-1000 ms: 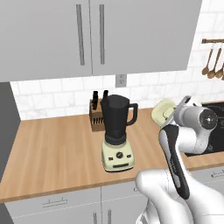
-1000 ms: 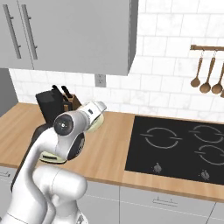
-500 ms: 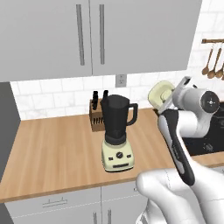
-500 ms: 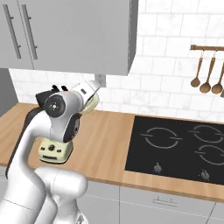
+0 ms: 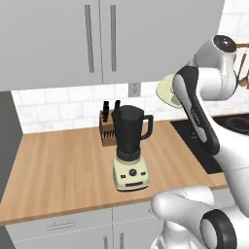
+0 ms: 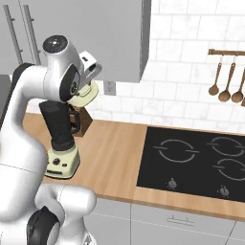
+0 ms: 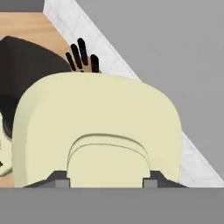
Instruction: Close the lid blender by securely placing the lid on top.
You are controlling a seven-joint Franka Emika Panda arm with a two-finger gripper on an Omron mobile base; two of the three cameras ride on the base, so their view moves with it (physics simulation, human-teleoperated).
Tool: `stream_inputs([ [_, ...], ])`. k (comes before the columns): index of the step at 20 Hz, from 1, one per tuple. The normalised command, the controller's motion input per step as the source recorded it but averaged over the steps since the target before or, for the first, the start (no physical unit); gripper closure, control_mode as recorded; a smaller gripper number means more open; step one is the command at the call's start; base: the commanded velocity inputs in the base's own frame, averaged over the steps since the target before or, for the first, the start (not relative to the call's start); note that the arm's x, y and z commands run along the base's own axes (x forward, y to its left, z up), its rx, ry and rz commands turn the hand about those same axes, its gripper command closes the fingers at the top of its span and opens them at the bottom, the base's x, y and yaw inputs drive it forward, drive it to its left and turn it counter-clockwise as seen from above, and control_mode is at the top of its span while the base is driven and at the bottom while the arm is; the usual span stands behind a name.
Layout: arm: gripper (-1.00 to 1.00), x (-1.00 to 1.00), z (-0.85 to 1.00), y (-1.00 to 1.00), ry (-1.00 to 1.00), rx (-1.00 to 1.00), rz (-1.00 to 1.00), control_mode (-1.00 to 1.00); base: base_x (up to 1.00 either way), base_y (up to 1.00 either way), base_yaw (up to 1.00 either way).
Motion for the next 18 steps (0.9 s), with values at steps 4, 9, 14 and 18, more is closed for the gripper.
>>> stream_inputs([
  [4, 1.0, 0.02, 0.0, 0.38, 0.07, -0.01, 0.05, -1.0, 0.0, 0.0, 0.0],
  [9, 1.0, 0.21, -0.01, 0.45, 0.02, -0.03, 0.07, -1.0, 0.0, 0.0, 0.0],
  [14, 1.0, 0.32, -0.2, 0.5, 0.13, 0.0, 0.06, -1.0, 0.0, 0.0, 0.0],
  [18, 1.0, 0.32, -0.31, 0.51, 0.15, 0.0, 0.05, -1.0, 0.0, 0.0, 0.0],
])
